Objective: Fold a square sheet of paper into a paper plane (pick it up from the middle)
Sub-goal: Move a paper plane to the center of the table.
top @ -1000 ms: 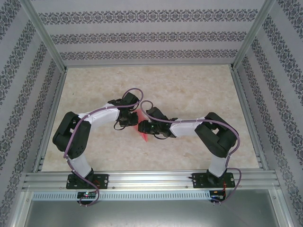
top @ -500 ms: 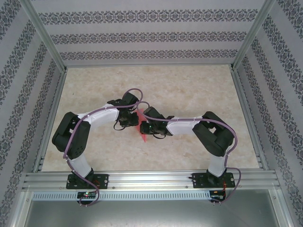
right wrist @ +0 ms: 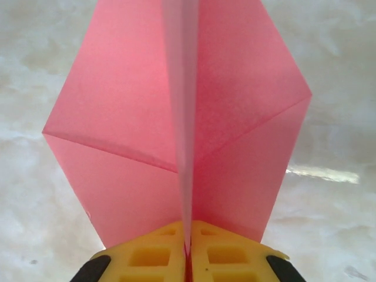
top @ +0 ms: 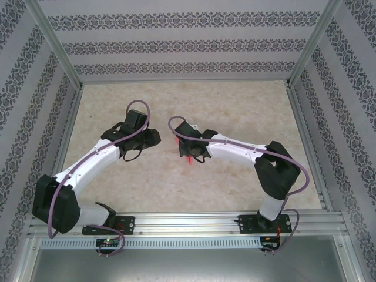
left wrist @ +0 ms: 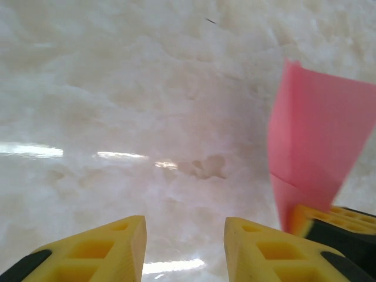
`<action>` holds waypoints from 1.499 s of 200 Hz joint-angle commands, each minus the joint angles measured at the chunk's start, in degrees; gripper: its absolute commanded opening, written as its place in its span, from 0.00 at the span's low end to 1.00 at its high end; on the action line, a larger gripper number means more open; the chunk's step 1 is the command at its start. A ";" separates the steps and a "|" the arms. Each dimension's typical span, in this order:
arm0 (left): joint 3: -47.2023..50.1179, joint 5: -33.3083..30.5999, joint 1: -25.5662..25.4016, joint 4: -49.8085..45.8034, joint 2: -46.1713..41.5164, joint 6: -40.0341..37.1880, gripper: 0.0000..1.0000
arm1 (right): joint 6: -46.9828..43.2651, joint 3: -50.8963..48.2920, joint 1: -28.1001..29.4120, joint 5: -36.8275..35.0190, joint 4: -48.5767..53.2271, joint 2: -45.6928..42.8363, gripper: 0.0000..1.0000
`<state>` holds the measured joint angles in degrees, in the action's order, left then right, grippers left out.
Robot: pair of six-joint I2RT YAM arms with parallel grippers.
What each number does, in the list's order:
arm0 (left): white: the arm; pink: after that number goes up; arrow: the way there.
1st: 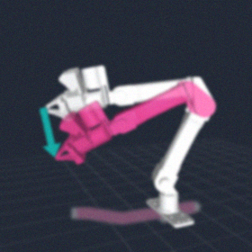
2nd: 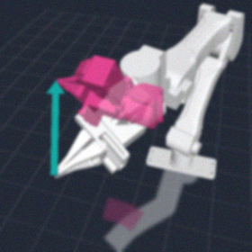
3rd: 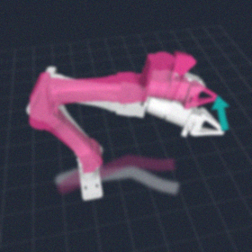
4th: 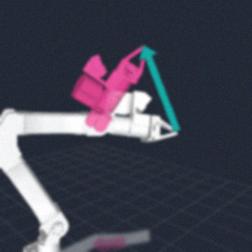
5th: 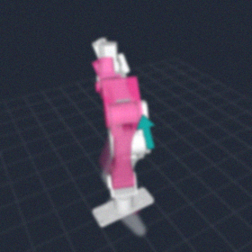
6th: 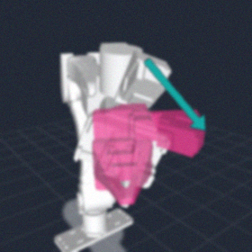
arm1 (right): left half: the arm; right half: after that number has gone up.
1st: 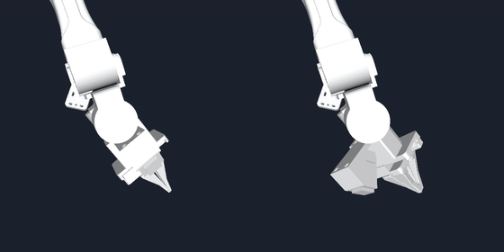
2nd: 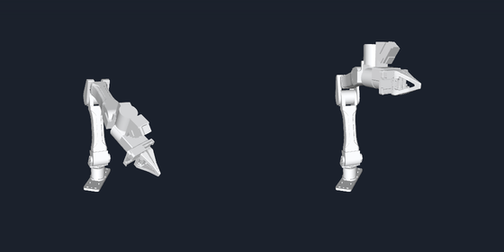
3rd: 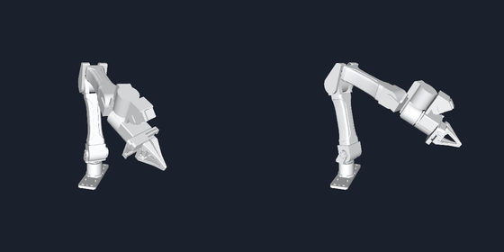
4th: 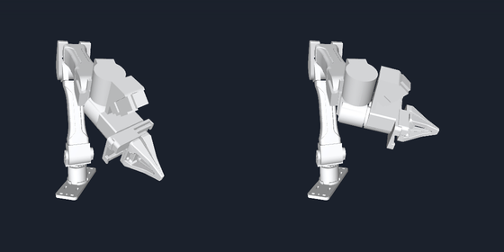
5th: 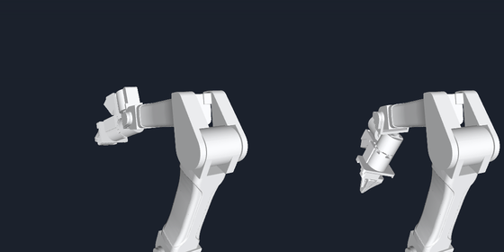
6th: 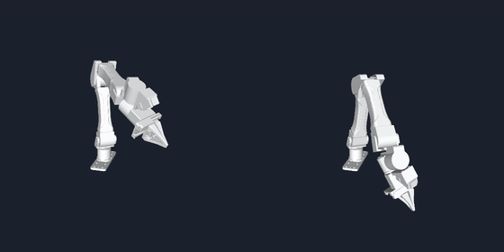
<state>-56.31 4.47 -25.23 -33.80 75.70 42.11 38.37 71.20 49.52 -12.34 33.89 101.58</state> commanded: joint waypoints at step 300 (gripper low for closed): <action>4.36 -3.86 2.50 1.90 -3.48 -0.75 0.43 | 0.78 2.98 0.23 -3.50 6.35 -4.98 0.61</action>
<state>-52.86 2.31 -23.62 -33.82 74.67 42.48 41.36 73.52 49.50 -12.86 39.27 104.18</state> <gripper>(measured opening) 0.427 0.592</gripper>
